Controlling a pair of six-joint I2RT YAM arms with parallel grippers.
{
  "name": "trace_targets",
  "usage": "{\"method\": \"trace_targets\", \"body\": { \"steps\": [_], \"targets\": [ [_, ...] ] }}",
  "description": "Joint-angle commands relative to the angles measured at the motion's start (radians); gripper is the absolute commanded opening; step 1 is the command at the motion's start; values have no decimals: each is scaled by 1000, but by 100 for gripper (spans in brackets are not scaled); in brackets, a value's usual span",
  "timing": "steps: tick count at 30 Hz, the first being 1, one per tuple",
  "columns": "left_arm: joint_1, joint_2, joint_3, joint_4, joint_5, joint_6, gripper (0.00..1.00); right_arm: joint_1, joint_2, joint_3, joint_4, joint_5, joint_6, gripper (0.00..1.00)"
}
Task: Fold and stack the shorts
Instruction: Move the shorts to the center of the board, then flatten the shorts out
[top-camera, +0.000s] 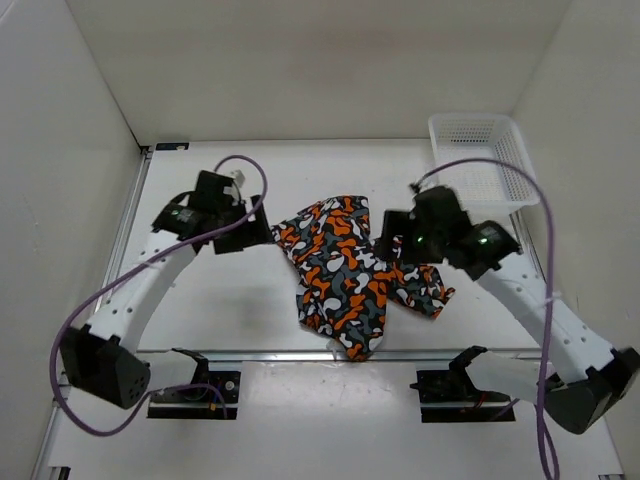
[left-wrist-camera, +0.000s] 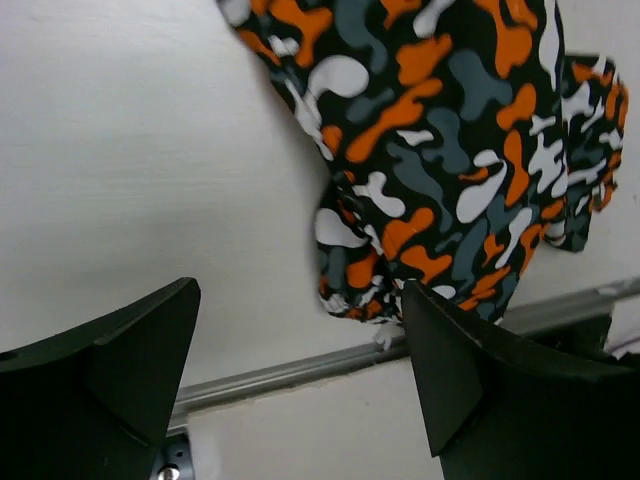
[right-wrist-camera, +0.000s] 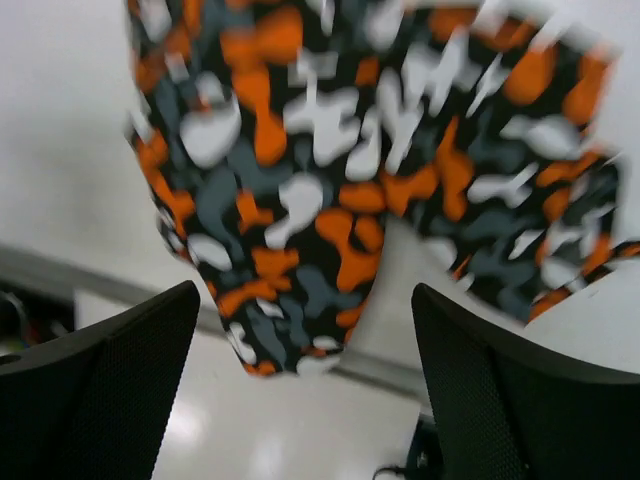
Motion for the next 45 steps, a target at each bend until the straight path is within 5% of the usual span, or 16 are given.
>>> {"method": "trace_targets", "body": {
  "steps": [1, 5, 13, 16, 18, 19, 20, 21, 23, 35, 41, 45],
  "targets": [
    [-112, 78, -21, 112, 94, -45, 94, 194, 48, -201, 20, 10, 173, 92],
    [-151, 316, -9, 162, 84, -68, 97, 529, 145, -219, -10, 133, 324, 97],
    [-151, 587, 112, 218, 125, -77, 96, 755, 462, -114, -76, 242, 412, 94],
    [-151, 647, 166, 218, 104, -86, 75, 778, 538, -88, -124, 308, 465, 79],
    [-151, 661, 198, 218, 93, -95, 55, 778, 557, -88, -133, 340, 475, 54],
    [-151, 661, 207, 218, 93, -96, 30, 778, 558, -88, -147, 354, 490, 43],
    [-139, 670, 226, 218, 84, -96, 18, 778, 558, -88, -147, 380, 501, 24],
    [-139, 670, 236, 218, 84, -96, 10, 778, 558, -97, -158, 389, 501, 14],
    [-130, 681, 264, 218, 93, -96, 10, 769, 558, -97, -178, 415, 521, 0],
    [-9, 562, 390, 161, 94, -77, 10, 712, 427, -48, -350, 613, 515, 0],
    [77, 493, 563, 139, 123, -77, 10, 564, 355, 11, -252, 676, 308, 0],
    [140, 471, 716, 92, 137, -100, 10, 348, 346, 152, -131, 713, 51, 0]
  ]
}}
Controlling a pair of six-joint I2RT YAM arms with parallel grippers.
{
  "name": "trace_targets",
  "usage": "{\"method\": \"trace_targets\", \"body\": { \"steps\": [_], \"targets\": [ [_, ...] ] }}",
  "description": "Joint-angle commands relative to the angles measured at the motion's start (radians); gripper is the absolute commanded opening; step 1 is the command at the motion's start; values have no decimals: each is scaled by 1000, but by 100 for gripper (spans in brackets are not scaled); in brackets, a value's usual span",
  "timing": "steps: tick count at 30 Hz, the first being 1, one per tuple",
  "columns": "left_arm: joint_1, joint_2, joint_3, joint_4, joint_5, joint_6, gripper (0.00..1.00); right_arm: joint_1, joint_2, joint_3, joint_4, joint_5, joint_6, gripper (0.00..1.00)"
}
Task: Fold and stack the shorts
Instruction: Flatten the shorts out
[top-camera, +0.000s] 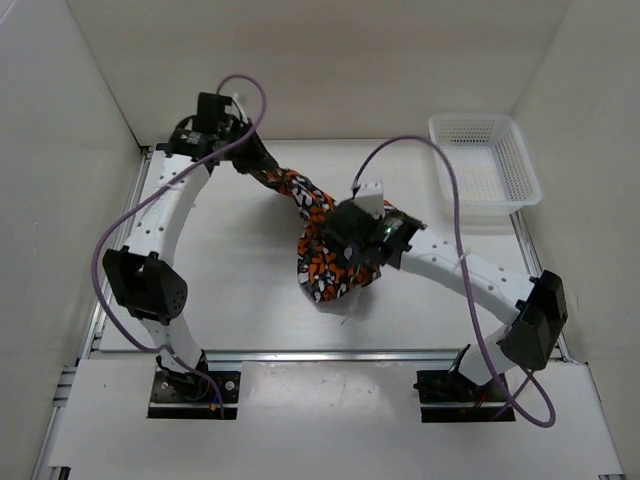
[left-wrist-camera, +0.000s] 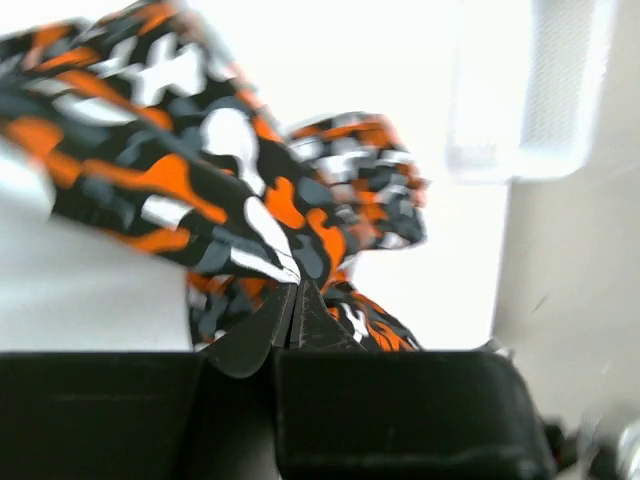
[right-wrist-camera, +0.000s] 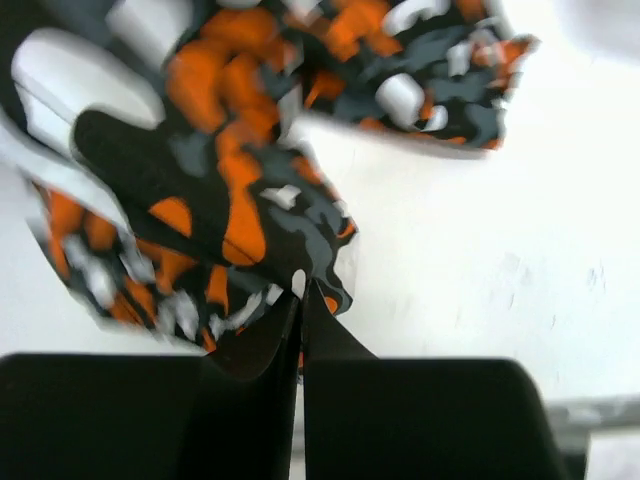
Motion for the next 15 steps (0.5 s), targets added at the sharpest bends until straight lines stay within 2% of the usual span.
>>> {"method": "trace_targets", "body": {
  "steps": [1, 4, 5, 9, 10, 12, 13, 14, 15],
  "targets": [
    [96, -82, 158, 14, -64, -1, 10, -185, -44, 115, 89, 60, -379, 0],
    [142, -35, 357, -19, -22, -19, 10, -386, 7, 332, 203, -24, -576, 0],
    [163, 0, 481, -56, -1, -32, 10, -468, 31, 500, 204, -55, -600, 0],
    [222, 37, 692, -98, 48, -52, 10, -514, 127, 809, 204, -132, -724, 0],
    [236, 28, 703, -98, 59, -52, 10, -514, 141, 907, 204, -141, -745, 0],
    [259, -19, 692, -98, 70, -52, 10, -471, 141, 927, 204, -118, -791, 0],
    [272, -44, 636, -98, 70, -36, 10, -454, 120, 910, 204, -97, -792, 0],
    [273, -73, 591, -98, 70, -24, 10, -425, 99, 822, 204, -63, -792, 0],
    [273, -140, 477, -98, 58, -3, 10, -411, 72, 749, 220, -54, -792, 0]
  ]
}}
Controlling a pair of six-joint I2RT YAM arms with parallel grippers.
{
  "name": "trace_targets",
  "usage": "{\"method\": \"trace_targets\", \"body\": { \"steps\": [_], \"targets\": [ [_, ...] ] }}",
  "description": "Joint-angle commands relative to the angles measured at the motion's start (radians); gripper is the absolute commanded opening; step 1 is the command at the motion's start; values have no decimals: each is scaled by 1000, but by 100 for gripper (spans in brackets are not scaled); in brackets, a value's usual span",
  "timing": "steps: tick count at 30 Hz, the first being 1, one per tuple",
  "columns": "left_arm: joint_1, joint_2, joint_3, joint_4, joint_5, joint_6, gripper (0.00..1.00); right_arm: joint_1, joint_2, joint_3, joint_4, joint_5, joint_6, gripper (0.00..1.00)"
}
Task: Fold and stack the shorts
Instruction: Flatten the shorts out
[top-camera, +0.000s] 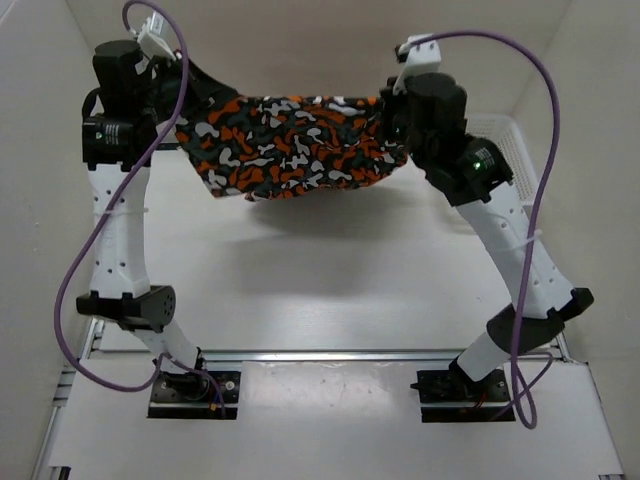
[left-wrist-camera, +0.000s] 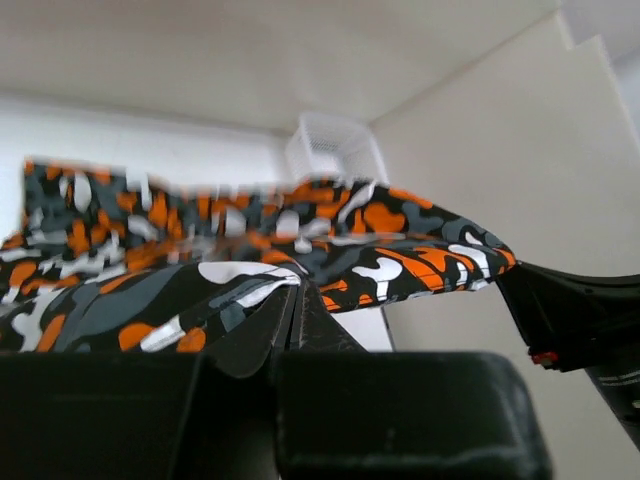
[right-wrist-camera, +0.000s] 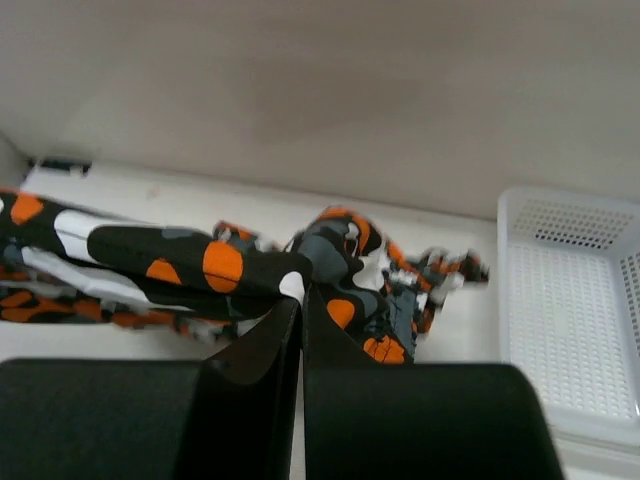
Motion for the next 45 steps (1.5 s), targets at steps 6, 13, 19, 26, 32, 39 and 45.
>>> {"method": "trace_targets", "body": {
  "steps": [6, 13, 19, 26, 32, 39, 45],
  "targets": [
    [39, -400, -702, 10, -164, 122, 10, 169, -361, -810, 61, 343, 30, 0],
    [10, -719, -1405, 44, -140, 114, 87, 272, -516, -1225, -197, 302, 533, 89],
    [10, -683, -1315, -77, -372, 114, 38, 86, -529, -1175, -128, -58, 534, 87],
    [141, -654, -1414, -127, -454, 19, 24, -142, -518, -1450, 270, -768, 803, 64],
    [275, -615, -1618, 28, -213, -8, 67, -142, -437, -1564, 465, -820, 936, 75],
    [305, -592, -1605, 37, -222, 12, 67, -133, -259, -1571, 611, -779, 980, 74],
    [305, -612, -1560, 37, -233, -1, 67, -111, -84, -1485, 631, -712, 969, 57]
  ]
}}
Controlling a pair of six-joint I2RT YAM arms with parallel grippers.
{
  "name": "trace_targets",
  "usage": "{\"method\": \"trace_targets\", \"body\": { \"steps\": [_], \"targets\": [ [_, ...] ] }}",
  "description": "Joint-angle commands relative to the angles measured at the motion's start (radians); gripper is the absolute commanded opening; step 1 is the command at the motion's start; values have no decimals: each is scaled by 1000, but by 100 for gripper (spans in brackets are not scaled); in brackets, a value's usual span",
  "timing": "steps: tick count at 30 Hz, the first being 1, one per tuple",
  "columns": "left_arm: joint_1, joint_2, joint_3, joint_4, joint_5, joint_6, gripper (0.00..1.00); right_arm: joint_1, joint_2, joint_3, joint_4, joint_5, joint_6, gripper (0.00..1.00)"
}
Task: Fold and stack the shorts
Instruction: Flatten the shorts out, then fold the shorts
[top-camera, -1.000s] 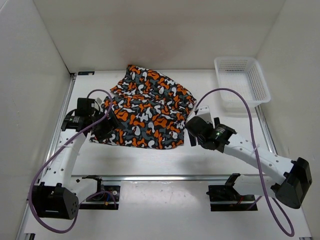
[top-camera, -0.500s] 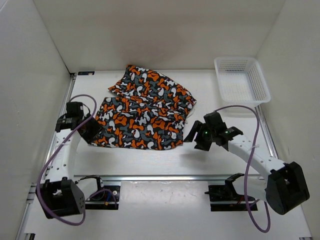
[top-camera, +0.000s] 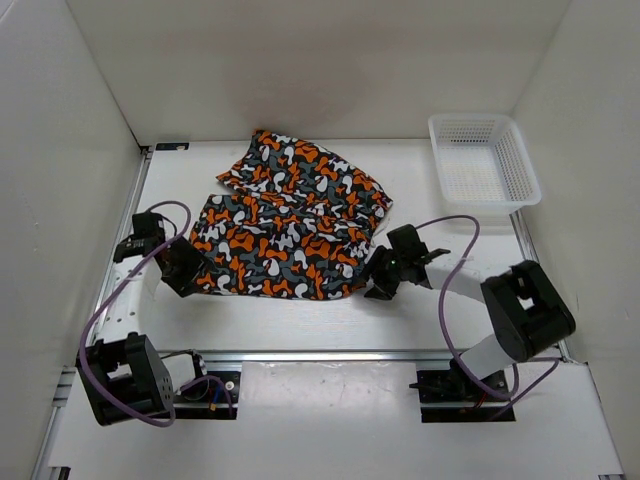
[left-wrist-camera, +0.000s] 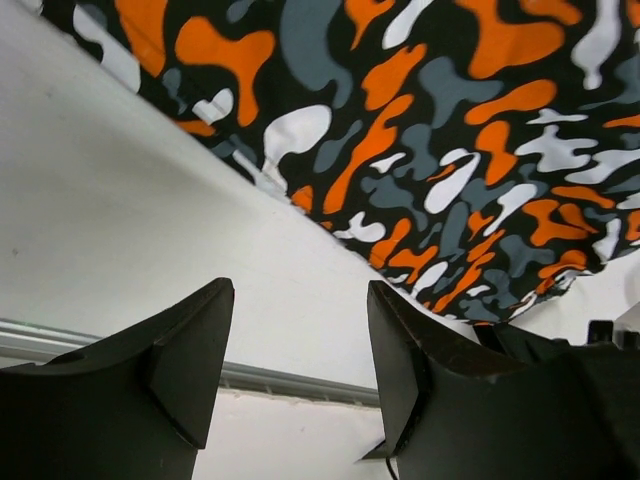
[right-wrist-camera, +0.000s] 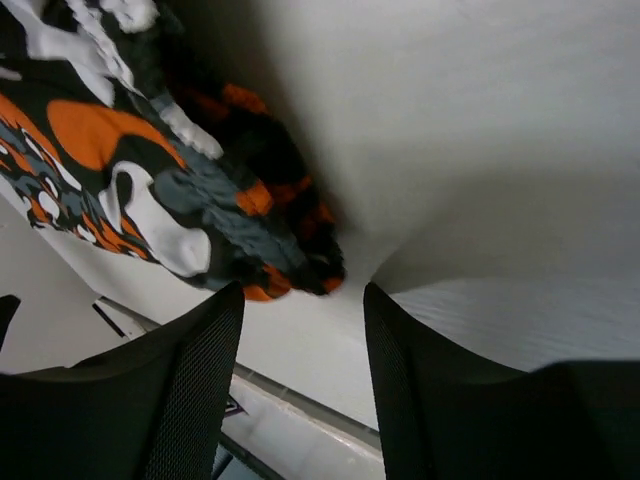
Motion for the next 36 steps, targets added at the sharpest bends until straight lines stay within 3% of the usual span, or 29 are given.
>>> {"method": "trace_targets", "body": {
  "steps": [1, 3, 6, 12, 16, 22, 30, 33, 36],
  "targets": [
    [7, -29, 51, 13, 11, -3, 67, 27, 84, 95, 53, 34, 7, 57],
    [7, -29, 73, 13, 11, -3, 67, 36, 108, 123, 34, 66, -2, 42],
    [7, -29, 84, 3, 21, -3, 67, 36, 109, 164, -70, 152, -15, 0],
    [7, 98, 107, 3, 166, 165, 67, -62, -124, 97, -249, 327, -106, 0],
    [-11, 159, 61, 5, 214, 179, 64, -134, -235, 34, -311, 351, -166, 0],
    [-30, 123, -11, 14, 98, 40, 59, -153, -234, 5, -320, 351, -176, 0],
    [-154, 113, -73, 26, 19, -94, 58, -153, -178, 77, -290, 296, -166, 0],
    [-165, 201, -53, 68, 10, -135, 52, -153, -169, 89, -290, 296, -166, 0],
    [-174, 330, 62, 77, -1, -123, 49, -153, -169, 100, -303, 287, -166, 0]
  ]
}}
